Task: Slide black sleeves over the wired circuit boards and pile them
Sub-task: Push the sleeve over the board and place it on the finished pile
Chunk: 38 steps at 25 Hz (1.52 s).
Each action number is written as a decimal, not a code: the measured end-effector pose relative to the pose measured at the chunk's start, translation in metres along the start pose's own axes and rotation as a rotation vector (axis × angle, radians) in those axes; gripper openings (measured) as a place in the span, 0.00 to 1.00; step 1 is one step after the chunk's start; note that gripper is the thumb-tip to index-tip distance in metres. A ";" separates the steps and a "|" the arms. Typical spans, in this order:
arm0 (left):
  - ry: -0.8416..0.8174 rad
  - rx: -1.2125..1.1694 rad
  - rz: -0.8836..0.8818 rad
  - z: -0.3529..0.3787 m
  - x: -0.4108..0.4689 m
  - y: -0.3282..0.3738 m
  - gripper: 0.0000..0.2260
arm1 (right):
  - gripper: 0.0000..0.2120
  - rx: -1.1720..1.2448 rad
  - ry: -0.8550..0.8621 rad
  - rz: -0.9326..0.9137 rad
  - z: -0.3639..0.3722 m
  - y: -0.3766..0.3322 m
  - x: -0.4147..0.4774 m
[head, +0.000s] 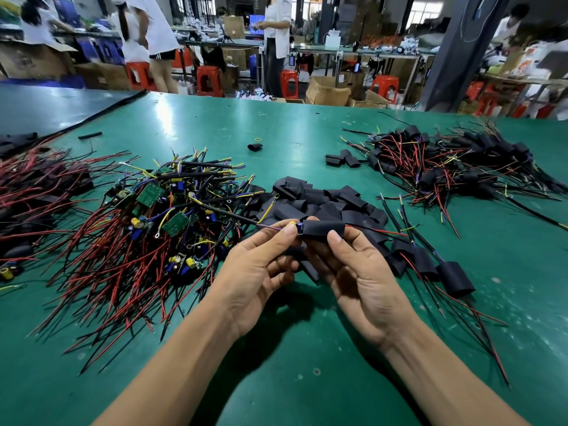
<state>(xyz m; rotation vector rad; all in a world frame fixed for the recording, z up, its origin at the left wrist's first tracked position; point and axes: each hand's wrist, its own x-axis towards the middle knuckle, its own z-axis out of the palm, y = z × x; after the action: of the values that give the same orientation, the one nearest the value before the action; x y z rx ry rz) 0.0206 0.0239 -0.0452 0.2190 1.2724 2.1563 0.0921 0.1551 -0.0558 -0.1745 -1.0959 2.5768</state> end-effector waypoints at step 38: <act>-0.104 0.029 -0.026 -0.009 0.002 0.006 0.14 | 0.16 -0.585 0.044 -0.269 -0.012 -0.003 -0.002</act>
<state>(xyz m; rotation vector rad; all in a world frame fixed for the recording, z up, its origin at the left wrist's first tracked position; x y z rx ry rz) 0.0125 0.0165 -0.0448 0.3200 1.2414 2.0776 0.0972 0.1647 -0.0616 -0.2026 -1.6986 1.9540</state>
